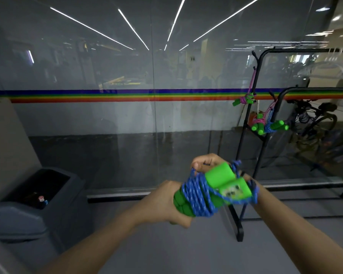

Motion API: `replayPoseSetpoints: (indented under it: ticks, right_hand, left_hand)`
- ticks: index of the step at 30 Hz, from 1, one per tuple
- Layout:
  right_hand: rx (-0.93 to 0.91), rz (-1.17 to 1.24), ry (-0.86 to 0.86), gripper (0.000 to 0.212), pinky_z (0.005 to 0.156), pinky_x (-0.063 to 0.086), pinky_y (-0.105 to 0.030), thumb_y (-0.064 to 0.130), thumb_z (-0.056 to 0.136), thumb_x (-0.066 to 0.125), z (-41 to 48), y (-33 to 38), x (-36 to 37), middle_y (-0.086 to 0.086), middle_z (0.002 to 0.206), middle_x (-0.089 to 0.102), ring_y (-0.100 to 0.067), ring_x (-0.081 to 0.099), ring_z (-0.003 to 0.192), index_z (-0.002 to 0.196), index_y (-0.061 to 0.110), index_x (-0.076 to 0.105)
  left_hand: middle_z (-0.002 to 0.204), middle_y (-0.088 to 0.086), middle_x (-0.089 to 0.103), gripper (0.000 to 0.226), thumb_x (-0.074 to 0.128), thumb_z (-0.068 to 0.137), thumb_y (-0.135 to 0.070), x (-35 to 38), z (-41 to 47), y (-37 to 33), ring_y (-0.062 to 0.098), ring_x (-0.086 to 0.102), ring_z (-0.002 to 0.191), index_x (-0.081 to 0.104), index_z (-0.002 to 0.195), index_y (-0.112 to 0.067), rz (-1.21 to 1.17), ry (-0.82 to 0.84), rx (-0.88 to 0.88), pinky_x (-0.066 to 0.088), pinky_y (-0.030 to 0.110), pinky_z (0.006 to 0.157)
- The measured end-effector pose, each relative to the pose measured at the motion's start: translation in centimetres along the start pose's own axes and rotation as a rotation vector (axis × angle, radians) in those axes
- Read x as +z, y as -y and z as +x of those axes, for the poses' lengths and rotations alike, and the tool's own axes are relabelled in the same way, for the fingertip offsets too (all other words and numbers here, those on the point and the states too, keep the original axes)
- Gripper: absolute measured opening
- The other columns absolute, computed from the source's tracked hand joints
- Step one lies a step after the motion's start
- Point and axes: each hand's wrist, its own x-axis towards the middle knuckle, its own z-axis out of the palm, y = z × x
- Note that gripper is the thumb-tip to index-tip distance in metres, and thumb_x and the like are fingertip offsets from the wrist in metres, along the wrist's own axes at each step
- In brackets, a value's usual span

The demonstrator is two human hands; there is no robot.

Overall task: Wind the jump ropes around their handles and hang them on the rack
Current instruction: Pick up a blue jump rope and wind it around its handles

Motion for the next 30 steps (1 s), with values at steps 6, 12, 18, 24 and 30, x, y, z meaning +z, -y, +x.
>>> replayPoseSetpoints:
  ticks: [6, 12, 18, 24, 30]
  right_hand:
    - [0.007, -0.264, -0.491, 0.05, 0.061, 0.04, -0.025, 0.061, 0.077, 0.056, -0.2, -2.3, 1.3, 0.012, 0.063, 0.053, -0.006, 0.046, 0.06, 0.068, 0.012, 0.055]
    - [0.282, -0.902, -0.651, 0.018, 0.068, 0.041, -0.036, 0.025, 0.088, 0.048, -0.5, -0.4, 3.6, -0.02, 0.096, 0.066, -0.041, 0.058, 0.096, 0.082, 0.01, 0.054]
    - [0.34, -1.124, -0.656, 0.031, 0.068, 0.037, -0.035, 0.036, 0.094, 0.04, -0.6, 1.3, 4.8, -0.015, 0.102, 0.066, -0.037, 0.059, 0.098, 0.094, 0.012, 0.059]
    - [0.29, -1.109, -0.641, 0.04, 0.066, 0.036, -0.036, 0.044, 0.095, 0.033, -1.4, 2.2, 5.2, -0.015, 0.096, 0.066, -0.038, 0.058, 0.096, 0.09, 0.012, 0.057]
    - [0.112, -1.131, -0.748, 0.037, 0.063, 0.045, -0.04, 0.041, 0.095, 0.034, -2.9, 4.1, 5.0, -0.017, 0.081, 0.067, -0.041, 0.061, 0.081, 0.091, 0.013, 0.058]
  left_hand:
    - [0.059, -0.004, 0.063, 0.033, 0.074, 0.043, -0.029, 0.7, 1.6, 0.3, 0.007, 0.06, 0.054, 0.063, 0.069, -0.011, -0.649, -0.317, -0.139, 0.053, 0.03, 0.068]
    - [0.062, -0.005, 0.058, 0.035, 0.069, 0.048, -0.033, 0.3, 3.2, 0.4, 0.01, 0.055, 0.06, 0.061, 0.077, -0.015, -0.339, -0.456, -0.292, 0.045, 0.022, 0.06]
    - [0.082, -0.007, 0.062, 0.045, 0.071, 0.06, -0.015, 0.9, 4.5, 0.5, 0.015, 0.059, 0.075, 0.05, 0.098, -0.026, -0.202, -0.638, -0.299, 0.049, 0.024, 0.063]
    - [0.068, 0.001, 0.065, 0.032, 0.078, 0.056, -0.013, -0.4, 5.2, -0.1, 0.017, 0.054, 0.045, 0.058, 0.079, -0.024, -0.409, -0.673, -0.356, 0.046, 0.027, 0.051]
    - [0.057, 0.003, 0.059, 0.02, 0.069, 0.069, 0.006, -1.3, 4.0, -1.6, 0.015, 0.05, 0.041, 0.061, 0.084, -0.005, -0.602, -0.583, -0.31, 0.044, 0.023, 0.044]
